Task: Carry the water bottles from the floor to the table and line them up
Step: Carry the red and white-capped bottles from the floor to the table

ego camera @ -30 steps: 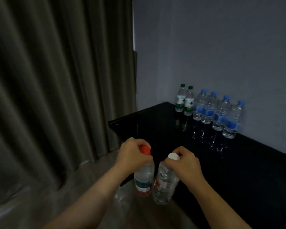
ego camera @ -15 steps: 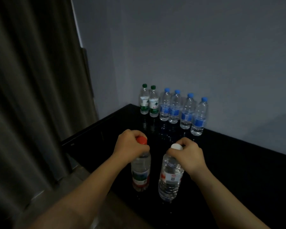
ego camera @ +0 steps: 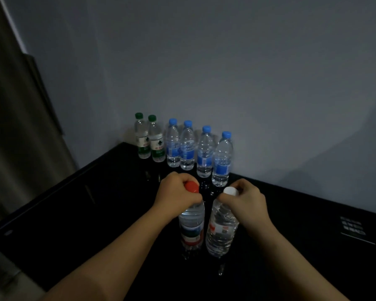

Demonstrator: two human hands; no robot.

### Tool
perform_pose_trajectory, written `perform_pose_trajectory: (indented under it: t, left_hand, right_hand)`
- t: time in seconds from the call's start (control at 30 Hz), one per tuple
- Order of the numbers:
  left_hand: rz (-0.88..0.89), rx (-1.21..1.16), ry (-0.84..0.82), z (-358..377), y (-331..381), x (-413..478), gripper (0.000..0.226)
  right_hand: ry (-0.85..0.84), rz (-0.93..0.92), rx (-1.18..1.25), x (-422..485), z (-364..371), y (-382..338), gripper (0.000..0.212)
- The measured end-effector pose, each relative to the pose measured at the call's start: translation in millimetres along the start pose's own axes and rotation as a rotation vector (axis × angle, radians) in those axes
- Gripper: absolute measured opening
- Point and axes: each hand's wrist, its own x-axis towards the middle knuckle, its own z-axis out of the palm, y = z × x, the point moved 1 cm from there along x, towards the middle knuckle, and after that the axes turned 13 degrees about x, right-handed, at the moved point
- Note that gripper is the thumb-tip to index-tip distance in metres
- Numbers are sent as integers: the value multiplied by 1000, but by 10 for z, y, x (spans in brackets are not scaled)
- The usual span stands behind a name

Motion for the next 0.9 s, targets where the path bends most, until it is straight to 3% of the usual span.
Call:
perform_pose_trajectory:
  t: [0.37,0.57,0.9]
  left_hand:
    - [191,-2,-161,581,747,957,23]
    - [219,15,-239,957,1117,1465,32]
    - [117,-70,-279,1330,1439,2024,26]
  right_hand:
    - [189,19,-58,802,-560,60,19]
    - [257,49,-87,1239,-792,65,23]
    - [362,62,-98,1765,-1019,185,23]
